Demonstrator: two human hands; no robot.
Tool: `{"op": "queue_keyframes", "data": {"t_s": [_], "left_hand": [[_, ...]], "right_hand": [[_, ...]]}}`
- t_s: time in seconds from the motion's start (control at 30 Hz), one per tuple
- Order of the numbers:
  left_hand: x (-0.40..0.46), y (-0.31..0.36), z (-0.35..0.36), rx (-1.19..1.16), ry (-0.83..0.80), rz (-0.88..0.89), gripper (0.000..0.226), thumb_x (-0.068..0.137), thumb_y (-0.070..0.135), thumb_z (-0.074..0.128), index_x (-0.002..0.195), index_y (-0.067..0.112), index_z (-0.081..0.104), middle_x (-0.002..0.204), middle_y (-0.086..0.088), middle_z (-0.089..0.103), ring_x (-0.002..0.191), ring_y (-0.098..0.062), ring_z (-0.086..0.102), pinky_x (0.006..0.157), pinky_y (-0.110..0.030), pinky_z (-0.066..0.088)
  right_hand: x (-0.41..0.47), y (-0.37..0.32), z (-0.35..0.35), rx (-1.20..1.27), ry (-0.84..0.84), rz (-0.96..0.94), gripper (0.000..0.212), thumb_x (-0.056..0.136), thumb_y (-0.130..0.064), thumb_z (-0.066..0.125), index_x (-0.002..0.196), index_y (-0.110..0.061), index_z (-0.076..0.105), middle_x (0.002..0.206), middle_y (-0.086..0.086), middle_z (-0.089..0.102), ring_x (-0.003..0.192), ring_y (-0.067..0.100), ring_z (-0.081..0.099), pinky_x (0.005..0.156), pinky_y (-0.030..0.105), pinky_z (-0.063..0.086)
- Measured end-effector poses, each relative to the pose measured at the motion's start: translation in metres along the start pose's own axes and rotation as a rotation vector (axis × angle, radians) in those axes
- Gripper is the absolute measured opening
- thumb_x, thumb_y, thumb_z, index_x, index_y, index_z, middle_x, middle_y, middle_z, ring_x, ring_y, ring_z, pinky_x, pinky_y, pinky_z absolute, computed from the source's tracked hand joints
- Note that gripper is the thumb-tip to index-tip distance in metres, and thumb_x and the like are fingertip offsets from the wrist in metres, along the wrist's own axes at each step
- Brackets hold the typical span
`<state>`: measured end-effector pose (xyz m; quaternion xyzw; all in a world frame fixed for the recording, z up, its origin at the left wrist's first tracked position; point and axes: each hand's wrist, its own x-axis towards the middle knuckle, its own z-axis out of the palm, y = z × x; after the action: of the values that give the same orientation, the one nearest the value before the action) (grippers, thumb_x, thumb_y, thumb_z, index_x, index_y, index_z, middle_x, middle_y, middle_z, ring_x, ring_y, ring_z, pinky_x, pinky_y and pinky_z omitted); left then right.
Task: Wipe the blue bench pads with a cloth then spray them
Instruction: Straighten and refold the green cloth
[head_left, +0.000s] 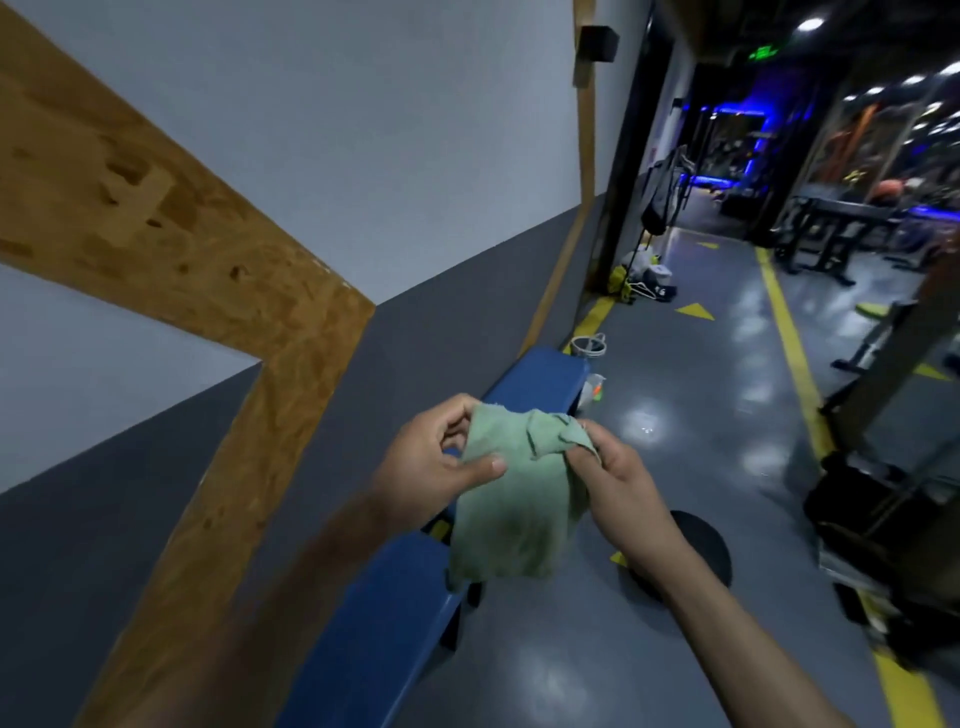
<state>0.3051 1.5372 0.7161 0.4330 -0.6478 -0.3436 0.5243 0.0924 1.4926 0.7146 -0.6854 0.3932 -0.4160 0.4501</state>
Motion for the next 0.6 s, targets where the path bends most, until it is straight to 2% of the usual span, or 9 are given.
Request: {"op": "queue_keyframes", "data": {"t_s": [0.1, 0.2, 0.27, 0.33, 0.4, 0.5, 0.57, 0.6], "left_hand": [[0.052, -0.019, -0.006, -0.192, 0.016, -0.038, 0.039, 0.085, 0.007, 0.073, 0.121, 0.012, 0.059, 0.113, -0.009, 0.070, 0.107, -0.026, 0.067, 0.088, -0.042, 0.056], [0.098, -0.051, -0.013, -0.340, -0.103, -0.135, 0.047, 0.085, 0.010, 0.069, 0.130, 0.011, 0.054, 0.121, -0.009, 0.068, 0.115, -0.026, 0.064, 0.091, -0.038, 0.054], [0.127, -0.077, -0.012, -0.439, -0.218, -0.222, 0.055, 0.085, 0.023, 0.072, 0.136, 0.014, 0.052, 0.131, -0.008, 0.063, 0.123, -0.026, 0.059, 0.095, -0.037, 0.051], [0.148, -0.095, -0.006, -0.492, -0.314, -0.334, 0.069, 0.078, 0.042, 0.078, 0.138, 0.015, 0.053, 0.136, -0.008, 0.060, 0.126, -0.025, 0.057, 0.097, -0.035, 0.049], [0.170, -0.113, 0.003, -0.487, -0.391, -0.397, 0.058, 0.082, 0.039, 0.073, 0.132, 0.012, 0.059, 0.132, -0.009, 0.063, 0.124, -0.026, 0.058, 0.099, -0.036, 0.050], [0.204, -0.133, 0.020, -0.420, -0.462, -0.390, 0.035, 0.092, 0.023, 0.065, 0.124, 0.008, 0.065, 0.126, -0.012, 0.066, 0.121, -0.029, 0.060, 0.104, -0.042, 0.048], [0.233, -0.139, 0.033, -0.418, -0.423, -0.396, 0.033, 0.089, 0.026, 0.069, 0.115, 0.005, 0.070, 0.119, -0.016, 0.069, 0.113, -0.031, 0.064, 0.100, -0.044, 0.051], [0.248, -0.140, 0.040, -0.436, -0.378, -0.414, 0.032, 0.088, 0.026, 0.070, 0.110, 0.003, 0.071, 0.115, -0.018, 0.070, 0.108, -0.032, 0.067, 0.096, -0.043, 0.053]], "right_hand": [[0.044, -0.001, -0.009, 0.068, 0.076, 0.016, 0.032, 0.103, -0.005, 0.043, 0.110, -0.024, 0.068, 0.103, 0.000, 0.075, 0.096, 0.015, 0.070, 0.081, 0.028, 0.054], [0.088, 0.003, -0.016, 0.129, 0.112, 0.042, 0.032, 0.104, -0.009, 0.042, 0.111, -0.024, 0.069, 0.105, 0.003, 0.075, 0.097, 0.017, 0.069, 0.082, 0.029, 0.051], [0.118, 0.006, -0.024, 0.222, 0.124, 0.072, 0.032, 0.105, -0.011, 0.042, 0.117, -0.024, 0.068, 0.112, 0.006, 0.073, 0.103, 0.021, 0.068, 0.090, 0.035, 0.051], [0.142, 0.007, -0.034, 0.288, 0.144, 0.099, 0.034, 0.104, -0.011, 0.042, 0.117, -0.026, 0.070, 0.116, 0.003, 0.072, 0.107, 0.018, 0.066, 0.095, 0.034, 0.050], [0.166, 0.012, -0.047, 0.346, 0.165, 0.133, 0.039, 0.104, -0.009, 0.041, 0.110, -0.028, 0.075, 0.119, 0.001, 0.071, 0.107, 0.015, 0.066, 0.091, 0.028, 0.053], [0.199, 0.033, -0.073, 0.472, 0.218, 0.186, 0.039, 0.101, -0.004, 0.040, 0.109, -0.018, 0.075, 0.115, 0.004, 0.072, 0.101, 0.015, 0.067, 0.078, 0.023, 0.055], [0.220, 0.053, -0.098, 0.592, 0.259, 0.221, 0.035, 0.101, -0.007, 0.039, 0.116, -0.014, 0.070, 0.111, 0.007, 0.073, 0.095, 0.018, 0.069, 0.075, 0.026, 0.057], [0.229, 0.068, -0.112, 0.676, 0.249, 0.265, 0.034, 0.102, -0.014, 0.040, 0.119, -0.014, 0.069, 0.115, 0.008, 0.072, 0.097, 0.019, 0.070, 0.077, 0.029, 0.059]]}}
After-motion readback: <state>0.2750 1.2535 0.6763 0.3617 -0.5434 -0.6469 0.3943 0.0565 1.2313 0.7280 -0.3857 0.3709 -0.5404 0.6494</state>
